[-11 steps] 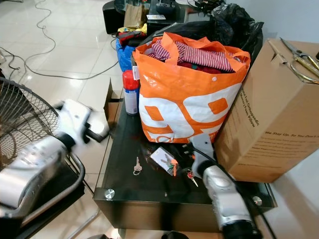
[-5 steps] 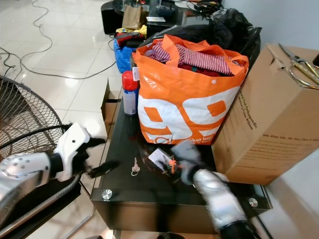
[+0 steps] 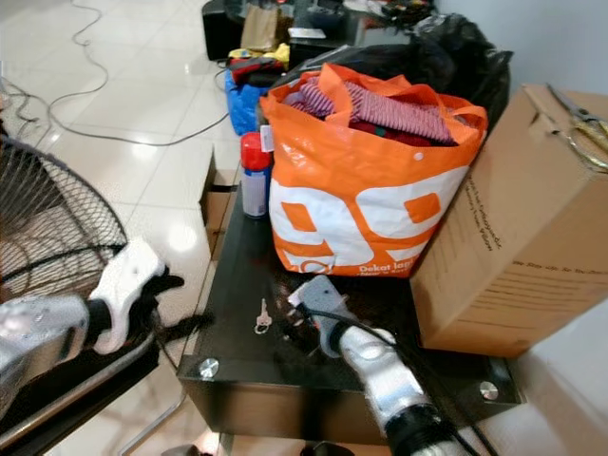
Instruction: Hang keys on a hook
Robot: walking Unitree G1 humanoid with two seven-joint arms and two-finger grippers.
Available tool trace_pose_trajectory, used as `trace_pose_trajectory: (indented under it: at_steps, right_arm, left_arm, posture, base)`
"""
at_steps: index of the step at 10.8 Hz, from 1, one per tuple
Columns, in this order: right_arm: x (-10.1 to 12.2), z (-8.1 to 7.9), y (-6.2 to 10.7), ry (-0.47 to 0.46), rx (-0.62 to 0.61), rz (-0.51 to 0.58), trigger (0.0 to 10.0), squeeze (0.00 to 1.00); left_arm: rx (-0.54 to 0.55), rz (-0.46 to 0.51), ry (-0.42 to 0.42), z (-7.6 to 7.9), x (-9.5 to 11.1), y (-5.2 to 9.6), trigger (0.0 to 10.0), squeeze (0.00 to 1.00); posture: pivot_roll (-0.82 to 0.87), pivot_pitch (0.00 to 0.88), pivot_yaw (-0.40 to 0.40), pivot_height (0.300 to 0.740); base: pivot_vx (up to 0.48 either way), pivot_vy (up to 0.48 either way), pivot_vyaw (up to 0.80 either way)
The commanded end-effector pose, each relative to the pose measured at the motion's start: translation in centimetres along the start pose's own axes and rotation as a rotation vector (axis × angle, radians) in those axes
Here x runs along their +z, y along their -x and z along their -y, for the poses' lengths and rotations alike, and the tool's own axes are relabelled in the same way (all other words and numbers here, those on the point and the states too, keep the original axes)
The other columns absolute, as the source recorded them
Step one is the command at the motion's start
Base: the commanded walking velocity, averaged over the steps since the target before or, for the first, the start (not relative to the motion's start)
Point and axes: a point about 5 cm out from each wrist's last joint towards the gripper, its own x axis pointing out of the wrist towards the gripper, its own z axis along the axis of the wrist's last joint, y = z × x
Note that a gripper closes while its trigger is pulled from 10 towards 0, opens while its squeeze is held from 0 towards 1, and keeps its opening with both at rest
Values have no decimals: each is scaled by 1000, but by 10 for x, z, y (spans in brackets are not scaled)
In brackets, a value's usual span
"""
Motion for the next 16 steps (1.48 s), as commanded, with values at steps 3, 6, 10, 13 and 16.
trace_pose_trajectory:
  at_steps: [3, 6, 10, 13, 16]
  right_arm:
    - [2, 6, 0, 64, 0, -2, 10000, 0]
    - [4, 16, 8, 116, 12, 16, 10000, 0]
    - [1, 5, 7, 109, 119, 4, 10000, 1000]
    - [-2, 3, -3, 49, 65, -13, 10000, 1000]
    - [10, -30, -16, 70, 232, 38, 10000, 718]
  left_arm:
    - [3, 17, -21, 3, 8, 1, 10000, 0]
    - [-53, 61, 11, 16, 15, -5, 10000, 0]
    - [-62, 22, -16, 19, 8, -3, 10000, 0]
    - [-22, -50, -43, 15, -8, 7, 10000, 0]
    - [-25, -81, -57, 20, -16, 11, 10000, 0]
  posture:
    - [69, 114, -73, 740]
    - [18, 131, -104, 740]
    - [6, 154, -107, 740]
    - [29, 189, -121, 740]
    - [35, 197, -128, 740]
  base:
    - [0, 0, 0]
    - [0, 0, 0]
    - [0, 0, 0]
    - [0, 0, 0]
    - [0, 0, 0]
